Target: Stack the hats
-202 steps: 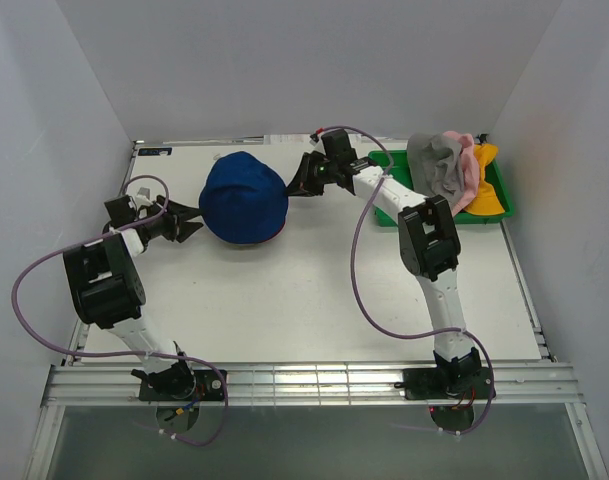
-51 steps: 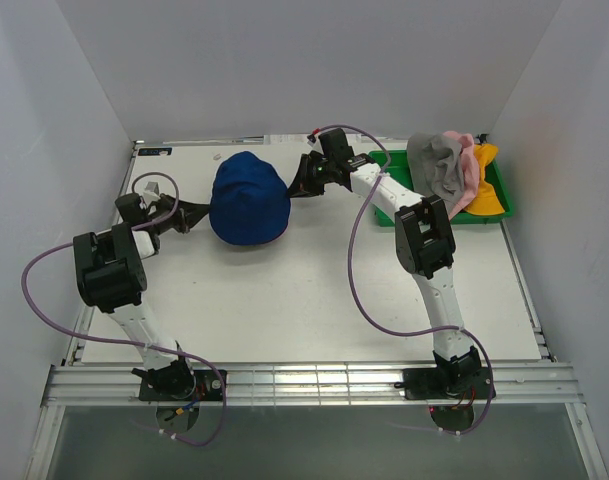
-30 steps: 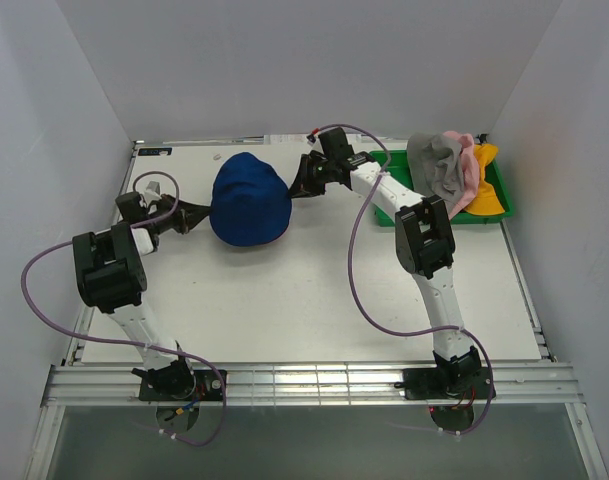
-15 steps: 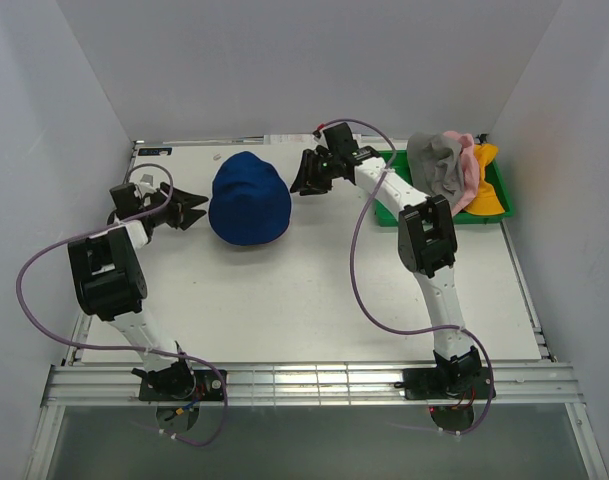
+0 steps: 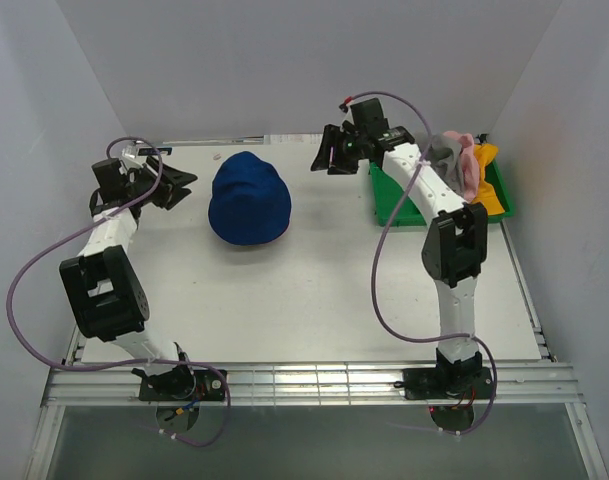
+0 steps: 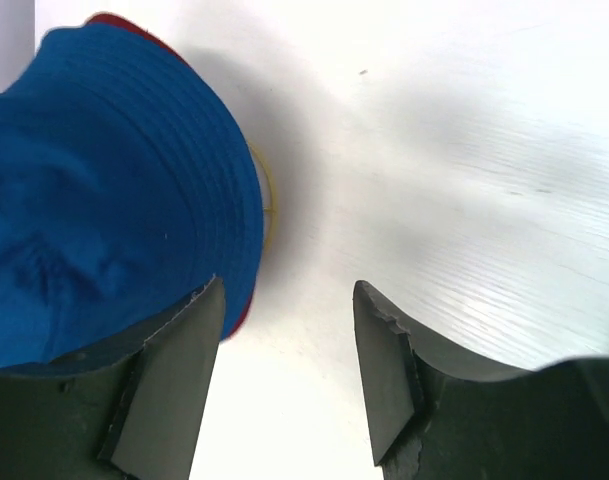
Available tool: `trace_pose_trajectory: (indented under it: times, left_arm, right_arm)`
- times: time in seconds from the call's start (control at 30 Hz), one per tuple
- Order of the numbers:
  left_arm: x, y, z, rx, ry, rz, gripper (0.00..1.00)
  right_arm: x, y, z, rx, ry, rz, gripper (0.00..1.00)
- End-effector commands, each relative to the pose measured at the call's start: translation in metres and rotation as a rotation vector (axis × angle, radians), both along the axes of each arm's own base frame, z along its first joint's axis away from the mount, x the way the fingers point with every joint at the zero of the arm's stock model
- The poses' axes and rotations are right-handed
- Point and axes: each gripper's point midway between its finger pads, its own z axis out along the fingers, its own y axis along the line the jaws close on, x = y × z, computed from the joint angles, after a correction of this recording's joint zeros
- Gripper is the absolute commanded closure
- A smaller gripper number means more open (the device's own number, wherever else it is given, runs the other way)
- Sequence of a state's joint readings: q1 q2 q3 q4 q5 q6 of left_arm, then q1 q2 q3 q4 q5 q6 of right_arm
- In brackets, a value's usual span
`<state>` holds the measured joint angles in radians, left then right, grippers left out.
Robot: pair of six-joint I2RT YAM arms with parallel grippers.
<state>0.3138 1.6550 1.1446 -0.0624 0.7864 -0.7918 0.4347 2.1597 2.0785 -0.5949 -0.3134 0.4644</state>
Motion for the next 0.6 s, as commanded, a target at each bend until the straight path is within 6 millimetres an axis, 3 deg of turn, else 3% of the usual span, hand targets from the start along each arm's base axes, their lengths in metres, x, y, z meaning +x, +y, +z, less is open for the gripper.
trace_pose_trajectory:
  times: [0.0, 0.03, 0.07, 0.1, 0.17, 0.2, 0.23, 0.3, 0.33, 0.47, 0.5, 0.57]
  left_arm:
    - [-0.003, -0.011, 0.043, 0.098, -0.102, -0.016, 0.36]
    - [-0.003, -0.024, 0.051, 0.119, -0.119, -0.048, 0.37]
    - [-0.002, -0.027, 0.057, 0.138, -0.133, -0.048, 0.37]
    - [-0.004, -0.032, 0.060, 0.149, -0.135, -0.059, 0.37]
    - [-0.005, -0.039, 0.076, 0.172, -0.176, -0.068, 0.36]
    - [-0.006, -0.040, 0.080, 0.171, -0.185, -0.069, 0.36]
    - [-0.008, -0.042, 0.085, 0.169, -0.195, -0.075, 0.36]
    - [-0.014, -0.049, 0.099, 0.164, -0.225, -0.091, 0.36]
    - [-0.017, -0.056, 0.103, 0.160, -0.233, -0.105, 0.36]
    - [-0.029, -0.082, 0.120, 0.136, -0.272, -0.168, 0.36]
    - [-0.032, -0.084, 0.122, 0.134, -0.276, -0.173, 0.36]
    - [-0.037, -0.088, 0.128, 0.131, -0.289, -0.178, 0.36]
  right_arm:
    - [-0.004, -0.064, 0.054, -0.113, -0.128, -0.087, 0.40]
    - [-0.003, -0.091, 0.066, -0.144, -0.150, -0.146, 0.39]
    - [-0.006, -0.107, 0.066, -0.174, -0.140, -0.170, 0.39]
    - [-0.009, -0.124, 0.078, -0.197, -0.170, -0.192, 0.39]
    - [-0.006, -0.180, 0.083, -0.272, -0.168, -0.300, 0.39]
    - [-0.008, -0.184, 0.084, -0.290, -0.173, -0.309, 0.39]
    - [-0.005, -0.208, 0.087, -0.303, -0.173, -0.355, 0.38]
    - [-0.005, -0.228, 0.087, -0.295, -0.162, -0.381, 0.37]
    - [-0.002, -0.248, 0.088, -0.289, -0.158, -0.412, 0.37]
    - [0.008, -0.286, 0.082, -0.301, -0.141, -0.475, 0.37]
    - [0.012, -0.290, 0.082, -0.303, -0.141, -0.484, 0.37]
    - [0.018, -0.295, 0.064, -0.320, -0.099, -0.483, 0.39]
